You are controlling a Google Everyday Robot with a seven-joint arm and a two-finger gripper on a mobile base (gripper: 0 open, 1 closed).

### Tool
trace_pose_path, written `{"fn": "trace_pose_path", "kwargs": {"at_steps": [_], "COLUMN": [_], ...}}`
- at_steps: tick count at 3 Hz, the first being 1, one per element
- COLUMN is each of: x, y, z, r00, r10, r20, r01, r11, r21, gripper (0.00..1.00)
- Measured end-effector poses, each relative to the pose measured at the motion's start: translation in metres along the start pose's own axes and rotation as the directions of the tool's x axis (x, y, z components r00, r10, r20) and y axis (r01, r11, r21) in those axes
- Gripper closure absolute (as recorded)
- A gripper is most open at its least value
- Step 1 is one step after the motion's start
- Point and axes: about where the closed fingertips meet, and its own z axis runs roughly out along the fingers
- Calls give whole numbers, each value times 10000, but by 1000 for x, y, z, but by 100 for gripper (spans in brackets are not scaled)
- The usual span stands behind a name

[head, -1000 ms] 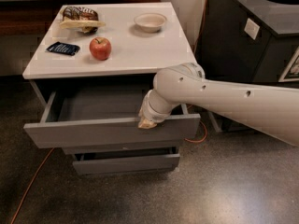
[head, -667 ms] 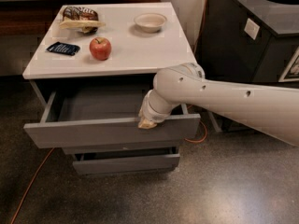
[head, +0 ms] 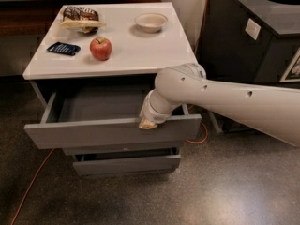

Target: Place apple into top drawer

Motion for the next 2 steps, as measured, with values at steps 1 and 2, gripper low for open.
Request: {"fn": "trace_pose_path", "kwargs": {"at_steps": [1, 2], "x": [22, 51], "y": [-6, -19], "z": [-19, -40], "r00": [9885, 9325], "r10": [1362, 3341], "r20": [656, 1371], "r01": [-1323, -3093], "r11": [9894, 9349], "r21": [-598, -1741], "gripper": [28, 26]}}
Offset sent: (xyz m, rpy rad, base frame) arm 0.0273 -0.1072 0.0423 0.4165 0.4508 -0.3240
